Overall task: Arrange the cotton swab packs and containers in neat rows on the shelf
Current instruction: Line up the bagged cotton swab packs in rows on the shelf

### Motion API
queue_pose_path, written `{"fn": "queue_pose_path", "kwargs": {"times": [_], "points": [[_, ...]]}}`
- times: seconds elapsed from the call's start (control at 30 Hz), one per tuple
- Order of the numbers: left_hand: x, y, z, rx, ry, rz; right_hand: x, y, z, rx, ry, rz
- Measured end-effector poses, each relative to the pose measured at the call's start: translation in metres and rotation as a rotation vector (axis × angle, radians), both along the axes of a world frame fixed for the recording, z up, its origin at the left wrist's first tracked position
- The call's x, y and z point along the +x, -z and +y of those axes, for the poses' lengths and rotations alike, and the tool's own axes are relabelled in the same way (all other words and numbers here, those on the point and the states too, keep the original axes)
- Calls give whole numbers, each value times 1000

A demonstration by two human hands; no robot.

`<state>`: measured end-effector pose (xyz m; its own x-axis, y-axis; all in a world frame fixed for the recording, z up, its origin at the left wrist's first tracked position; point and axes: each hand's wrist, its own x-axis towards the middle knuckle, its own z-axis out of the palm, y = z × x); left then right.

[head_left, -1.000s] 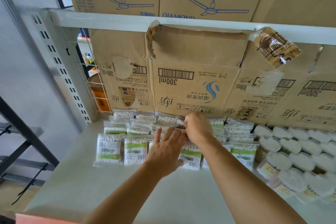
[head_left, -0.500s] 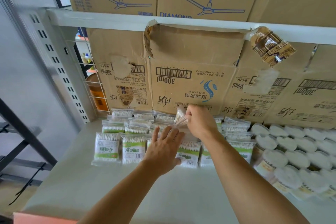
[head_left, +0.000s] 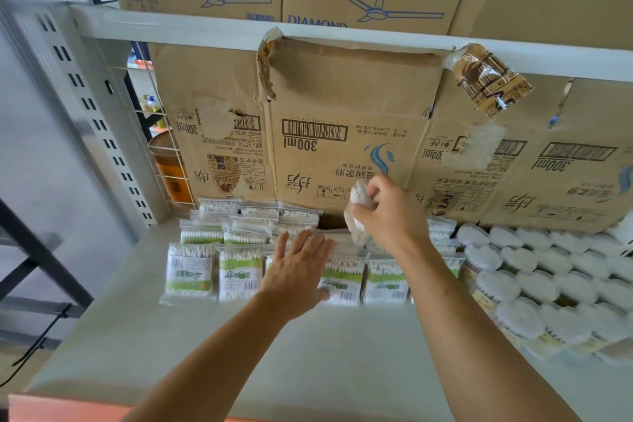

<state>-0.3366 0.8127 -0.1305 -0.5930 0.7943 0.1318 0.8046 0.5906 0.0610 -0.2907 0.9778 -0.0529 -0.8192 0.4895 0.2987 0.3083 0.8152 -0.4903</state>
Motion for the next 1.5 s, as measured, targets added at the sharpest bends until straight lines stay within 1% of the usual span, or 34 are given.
{"fn": "queue_pose_path", "kwargs": {"times": [0.07, 0.17, 0.3, 0.37, 0.47, 0.67, 0.8, 1.03, 1.2, 1.3, 1.43, 1.5], "points": [[1, -1, 0, 3, 0, -2, 2, 3, 1, -37, -23, -1], [1, -1, 0, -4, 0, 2, 5, 4, 0, -187, -66, 27], [5, -1, -2, 9, 2, 11, 3, 4, -4, -413, 20, 223], [6, -1, -3, 14, 1, 7, 0, 5, -9, -519, 48, 270], [7, -1, -3, 8, -6, 6, -8, 4, -17, -608, 66, 206], [7, -1, -4, 13, -8, 0, -18, 12, -20, -602, 54, -50], [7, -2, -3, 12, -7, -1, -21, 13, -21, -648, 68, -100], [7, -2, -3, 20, -6, -3, -15, 17, -17, -560, 50, -160], [4, 0, -2, 9, -6, -5, -12, 16, -14, -624, 27, -134], [0, 2, 0, -15, -6, -3, -4, 8, -9, -620, 7, -40], [-3, 2, 2, -24, 5, -1, 21, 5, 1, -666, 87, 122], [-4, 3, 4, -16, -5, -5, 37, 12, 5, -603, 121, 160]]}}
